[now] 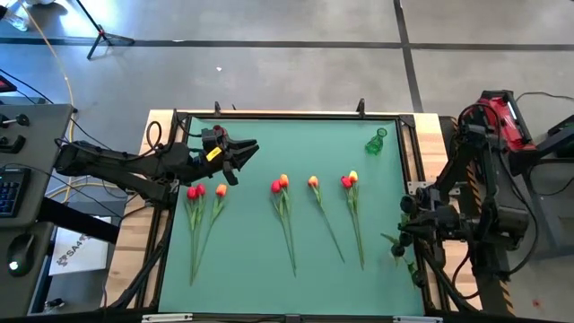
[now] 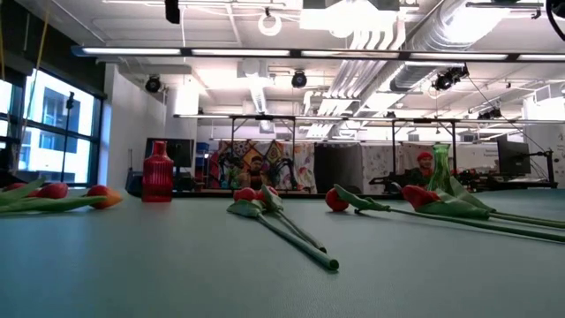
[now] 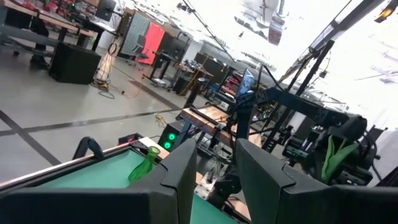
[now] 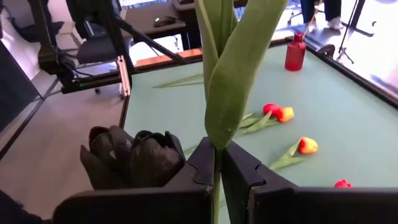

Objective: Sort flowers into vase by color
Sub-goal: Put the black tulip into the transparent flower vase

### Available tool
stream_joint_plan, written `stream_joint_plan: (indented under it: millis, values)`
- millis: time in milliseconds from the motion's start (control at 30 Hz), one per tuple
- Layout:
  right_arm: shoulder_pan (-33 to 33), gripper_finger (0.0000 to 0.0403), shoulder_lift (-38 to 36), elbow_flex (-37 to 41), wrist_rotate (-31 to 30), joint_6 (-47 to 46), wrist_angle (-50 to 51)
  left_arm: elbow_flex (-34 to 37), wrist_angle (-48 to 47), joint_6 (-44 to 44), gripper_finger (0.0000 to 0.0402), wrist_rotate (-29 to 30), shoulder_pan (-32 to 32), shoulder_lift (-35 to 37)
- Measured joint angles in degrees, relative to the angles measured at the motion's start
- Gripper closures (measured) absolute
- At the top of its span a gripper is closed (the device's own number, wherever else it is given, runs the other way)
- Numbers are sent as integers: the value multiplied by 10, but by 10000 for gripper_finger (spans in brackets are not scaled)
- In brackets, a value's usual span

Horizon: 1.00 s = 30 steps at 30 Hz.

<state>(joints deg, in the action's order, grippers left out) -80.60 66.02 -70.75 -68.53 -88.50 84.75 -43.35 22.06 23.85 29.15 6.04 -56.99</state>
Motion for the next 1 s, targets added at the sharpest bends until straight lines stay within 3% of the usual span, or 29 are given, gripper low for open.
stream_joint_plan:
  millis: [467,1000]
  values:
    - [-13,403,1,24,4,-1,-4,0,0,0,298,6,1,0]
    - [-13,402,2,24,102,-5,-5,0,-13,0,298,7,1,0]
